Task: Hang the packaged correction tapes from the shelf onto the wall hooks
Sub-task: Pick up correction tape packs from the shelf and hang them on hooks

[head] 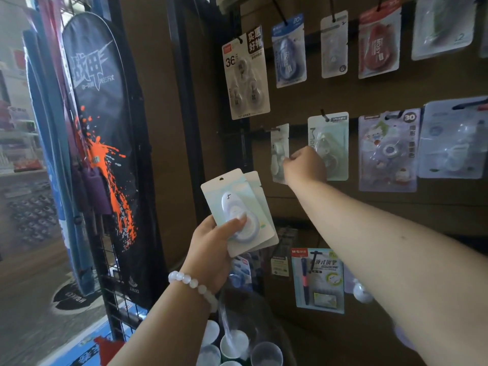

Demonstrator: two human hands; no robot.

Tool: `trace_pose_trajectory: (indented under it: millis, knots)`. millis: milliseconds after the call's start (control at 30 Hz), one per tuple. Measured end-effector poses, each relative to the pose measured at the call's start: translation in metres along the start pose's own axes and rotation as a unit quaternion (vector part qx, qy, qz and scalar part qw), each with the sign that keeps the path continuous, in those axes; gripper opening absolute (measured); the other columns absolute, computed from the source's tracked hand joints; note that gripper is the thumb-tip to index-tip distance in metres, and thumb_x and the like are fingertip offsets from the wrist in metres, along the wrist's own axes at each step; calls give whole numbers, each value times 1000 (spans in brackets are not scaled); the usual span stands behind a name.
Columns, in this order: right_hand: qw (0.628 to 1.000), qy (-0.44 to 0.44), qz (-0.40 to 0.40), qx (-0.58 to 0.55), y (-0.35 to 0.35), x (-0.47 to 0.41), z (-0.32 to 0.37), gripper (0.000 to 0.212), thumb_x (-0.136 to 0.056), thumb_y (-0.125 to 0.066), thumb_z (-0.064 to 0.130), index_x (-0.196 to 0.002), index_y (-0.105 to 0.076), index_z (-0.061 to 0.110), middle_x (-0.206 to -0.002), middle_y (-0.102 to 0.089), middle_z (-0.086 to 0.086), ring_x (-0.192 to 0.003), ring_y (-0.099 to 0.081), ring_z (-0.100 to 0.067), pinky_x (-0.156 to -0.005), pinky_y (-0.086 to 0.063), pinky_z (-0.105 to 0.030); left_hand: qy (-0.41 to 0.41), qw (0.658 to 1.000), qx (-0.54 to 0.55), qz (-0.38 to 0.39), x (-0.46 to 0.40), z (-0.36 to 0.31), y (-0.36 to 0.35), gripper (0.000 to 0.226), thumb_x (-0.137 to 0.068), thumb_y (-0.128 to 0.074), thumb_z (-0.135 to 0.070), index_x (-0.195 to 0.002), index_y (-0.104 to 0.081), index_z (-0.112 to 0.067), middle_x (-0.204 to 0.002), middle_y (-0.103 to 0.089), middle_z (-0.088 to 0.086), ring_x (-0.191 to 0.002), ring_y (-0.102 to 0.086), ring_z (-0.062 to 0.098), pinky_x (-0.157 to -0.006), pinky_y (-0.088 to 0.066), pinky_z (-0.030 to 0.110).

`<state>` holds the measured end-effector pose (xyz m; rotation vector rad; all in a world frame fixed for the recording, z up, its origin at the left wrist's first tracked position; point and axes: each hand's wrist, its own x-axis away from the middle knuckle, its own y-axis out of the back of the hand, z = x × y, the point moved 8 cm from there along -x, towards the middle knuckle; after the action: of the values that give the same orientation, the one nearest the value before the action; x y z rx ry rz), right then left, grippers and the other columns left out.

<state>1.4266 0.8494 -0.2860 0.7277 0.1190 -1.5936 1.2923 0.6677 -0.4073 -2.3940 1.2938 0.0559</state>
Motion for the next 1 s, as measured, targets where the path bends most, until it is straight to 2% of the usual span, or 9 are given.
trace_pose_trajectory:
  millis: [67,133,200,300,433,567,700,800,1000]
  knots:
    - [997,22,11,-75,10,26,-3,22,-89,-62,35,-98,-56,17,-88,-59,3,-77,-59,-15,-63,-49,-28,1,1000,18,0,-2,-3,-3,48,-79,-78,-16,-124,-63,-6,-122,-69,17,-111,-67,37,-96,-53,58]
    - [976,10,124,-178,2,55,-8,27,-89,-59,42,-95,-56,16,-84,-59,4,-75,-57,-13,-59,-43,-26,1,1000,28,0,0,-7,-9,46,-81,-76,-14,-124,-62,-5,-121,-69,17,-111,-68,38,-95,-53,58]
    - [931,-30,252,-262,-13,82,-13,36,-90,-57,44,-98,-63,9,-90,-66,-1,-82,-61,-17,-69,-44,-30,0,999,33,-6,3,-11,-16,40,-85,-72,-10,-123,-61,-4,-119,-70,16,-108,-69,36,-90,-56,54]
    - [895,-30,304,-327,-17,96,-19,22,-92,-59,30,-94,-70,11,-93,-72,-3,-85,-66,-18,-80,-49,-33,3,999,40,-21,9,-16,-21,33,-88,-68,-9,-119,-62,-1,-114,-71,17,-103,-71,34,-77,-61,42]
    - [912,10,273,-305,-3,87,-17,11,-92,-61,20,-89,-71,16,-96,-74,-5,-84,-66,-12,-77,-51,-24,1,998,51,-33,10,-22,-23,29,-89,-67,-7,-117,-63,0,-112,-72,16,-97,-73,32,-77,-61,43]
    - [955,47,181,-232,18,61,-3,25,-91,-58,22,-97,-66,-1,-103,-67,-24,-91,-65,-35,-74,-51,-40,-16,997,47,-54,6,-26,-19,36,-87,-71,-12,-121,-61,-6,-118,-70,15,-104,-70,34,-94,-55,54]
    - [967,79,159,-182,24,43,27,21,-92,-56,28,-93,-70,13,-86,-68,-7,-75,-58,-22,-66,-46,-36,-30,997,30,-66,2,-28,-16,42,-85,-72,-16,-125,-61,-10,-120,-70,13,-108,-69,34,-94,-54,56]
    - [974,73,143,-162,19,31,36,26,-90,-58,31,-90,-70,8,-78,-64,-8,-67,-51,-21,-60,-40,-35,-32,998,20,-59,2,-27,-19,38,-87,-71,-14,-123,-61,-9,-118,-71,13,-106,-70,34,-92,-55,55]
    - [985,53,116,-116,6,18,29,38,-88,-60,28,-107,-64,-5,-85,-67,-20,-68,-60,-34,-64,-51,-37,-22,998,6,-60,1,-23,-19,40,-86,-72,-16,-123,-60,-9,-119,-69,13,-106,-69,34,-92,-56,56]
